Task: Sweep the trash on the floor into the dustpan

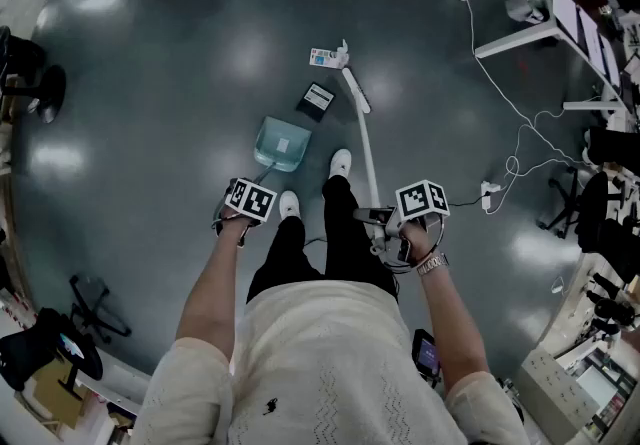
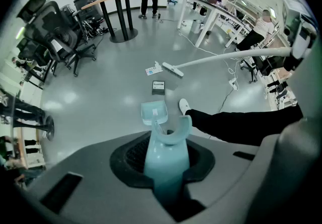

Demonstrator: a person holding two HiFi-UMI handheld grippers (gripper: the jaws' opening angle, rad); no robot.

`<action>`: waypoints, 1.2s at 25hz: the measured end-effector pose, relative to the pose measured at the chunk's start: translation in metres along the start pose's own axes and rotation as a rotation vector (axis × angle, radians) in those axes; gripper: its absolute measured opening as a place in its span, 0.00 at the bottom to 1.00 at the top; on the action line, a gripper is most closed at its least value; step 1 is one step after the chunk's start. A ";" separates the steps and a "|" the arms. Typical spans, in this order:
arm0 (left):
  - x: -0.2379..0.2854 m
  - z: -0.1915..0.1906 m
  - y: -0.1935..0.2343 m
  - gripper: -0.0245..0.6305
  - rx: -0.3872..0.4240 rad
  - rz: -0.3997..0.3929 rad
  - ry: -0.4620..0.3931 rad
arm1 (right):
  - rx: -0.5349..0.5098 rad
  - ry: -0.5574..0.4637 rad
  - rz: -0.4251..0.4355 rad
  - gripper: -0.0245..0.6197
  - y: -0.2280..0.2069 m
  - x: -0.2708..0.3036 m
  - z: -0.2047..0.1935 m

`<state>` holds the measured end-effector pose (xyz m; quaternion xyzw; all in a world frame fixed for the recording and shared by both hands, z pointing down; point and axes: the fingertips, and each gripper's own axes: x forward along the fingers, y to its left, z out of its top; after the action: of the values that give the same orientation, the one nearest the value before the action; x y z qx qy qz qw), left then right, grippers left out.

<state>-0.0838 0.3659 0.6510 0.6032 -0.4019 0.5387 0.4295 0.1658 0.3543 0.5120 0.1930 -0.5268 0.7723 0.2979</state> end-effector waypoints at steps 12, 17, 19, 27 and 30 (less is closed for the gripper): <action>0.023 0.110 0.013 0.18 0.061 0.050 -0.048 | -0.130 0.240 -0.138 0.23 -0.057 -0.011 0.141; 0.024 0.110 0.013 0.18 0.101 0.048 -0.017 | -0.132 0.287 -0.178 0.23 -0.066 0.013 0.131; 0.026 0.110 0.020 0.18 0.119 0.044 -0.009 | -0.130 0.300 -0.194 0.22 -0.064 0.025 0.122; 0.031 0.097 0.032 0.18 0.240 0.039 0.011 | -0.093 0.451 -0.141 0.22 -0.028 0.072 0.044; 0.031 0.100 0.038 0.18 0.265 0.040 0.001 | -0.114 0.491 -0.168 0.22 -0.020 0.083 0.022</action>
<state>-0.0863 0.2586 0.6802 0.6462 -0.3389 0.5960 0.3352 0.1167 0.3600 0.5847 0.0259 -0.4636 0.7375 0.4904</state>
